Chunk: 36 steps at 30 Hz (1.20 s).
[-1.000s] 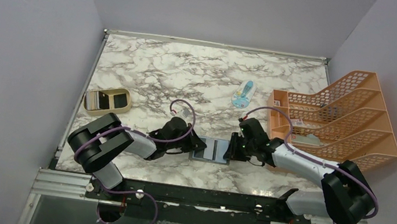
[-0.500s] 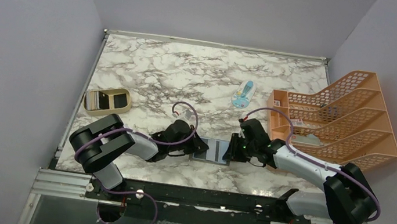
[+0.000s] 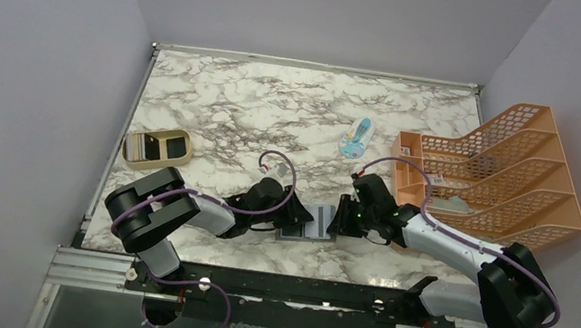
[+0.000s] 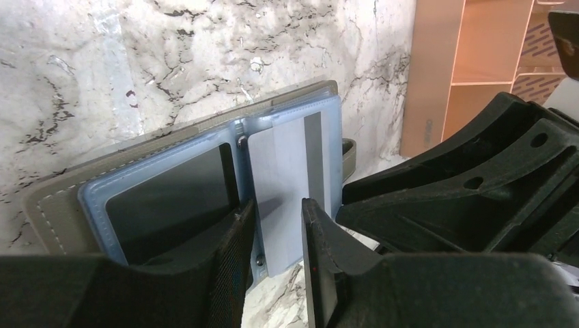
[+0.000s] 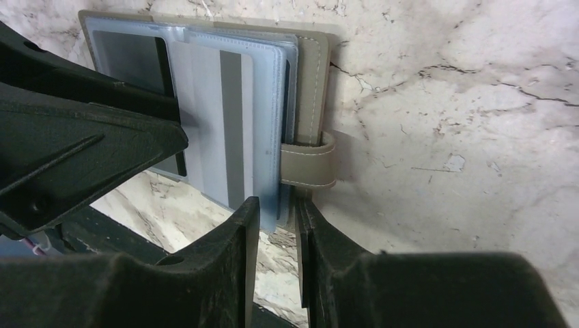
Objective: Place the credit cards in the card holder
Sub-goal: Insert the credit card into the card holder.
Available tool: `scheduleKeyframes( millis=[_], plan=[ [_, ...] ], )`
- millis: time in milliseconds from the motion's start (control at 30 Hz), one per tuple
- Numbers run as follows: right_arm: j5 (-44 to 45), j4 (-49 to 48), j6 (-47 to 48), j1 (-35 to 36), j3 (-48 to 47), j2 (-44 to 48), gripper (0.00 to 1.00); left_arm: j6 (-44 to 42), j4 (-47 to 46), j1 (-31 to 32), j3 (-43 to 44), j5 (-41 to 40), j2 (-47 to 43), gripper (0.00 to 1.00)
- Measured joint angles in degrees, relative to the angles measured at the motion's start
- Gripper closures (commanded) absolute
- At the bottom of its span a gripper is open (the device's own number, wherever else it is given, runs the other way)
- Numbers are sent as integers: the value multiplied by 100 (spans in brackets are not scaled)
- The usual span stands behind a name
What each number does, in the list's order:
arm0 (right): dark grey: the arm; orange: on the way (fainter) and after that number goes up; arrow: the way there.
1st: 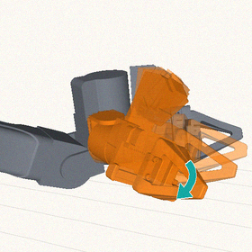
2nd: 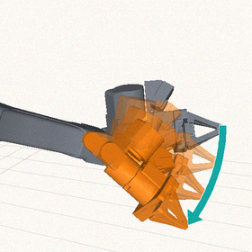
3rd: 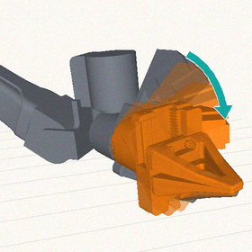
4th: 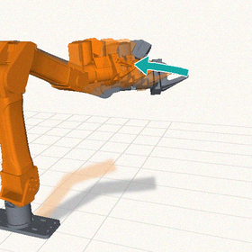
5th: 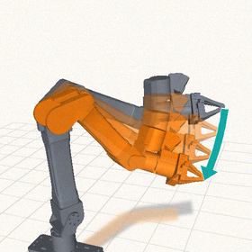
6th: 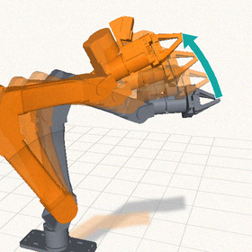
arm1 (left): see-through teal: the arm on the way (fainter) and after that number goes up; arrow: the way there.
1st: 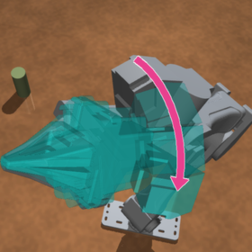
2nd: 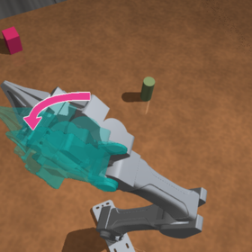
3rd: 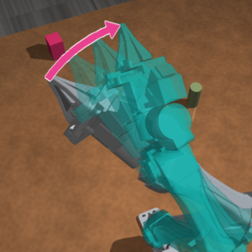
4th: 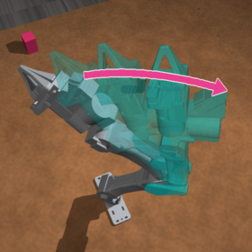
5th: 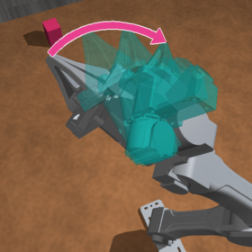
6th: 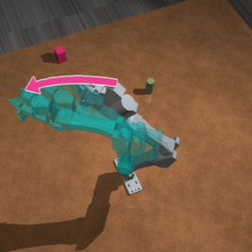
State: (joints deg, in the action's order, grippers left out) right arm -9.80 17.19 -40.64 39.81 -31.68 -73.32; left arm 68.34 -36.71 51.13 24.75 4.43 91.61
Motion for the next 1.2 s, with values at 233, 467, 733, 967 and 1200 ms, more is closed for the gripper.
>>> scheduleKeyframes(
  millis=[233,467,733,967,1200],
  plan=[
    [216,166,37,0,-50,225,78,-13,2,9,7,-2,-22,67],
    [205,57,37,0,-46,168,79,-61,52,90,133,0,-20,74],
    [177,-109,37,0,22,-22,80,-173,133,212,341,-2,79,71],
    [184,-74,35,0,22,42,72,-236,153,238,387,-39,195,64],
    [184,-24,37,0,22,374,68,-400,518,258,470,-201,-11,59]
  ],
)
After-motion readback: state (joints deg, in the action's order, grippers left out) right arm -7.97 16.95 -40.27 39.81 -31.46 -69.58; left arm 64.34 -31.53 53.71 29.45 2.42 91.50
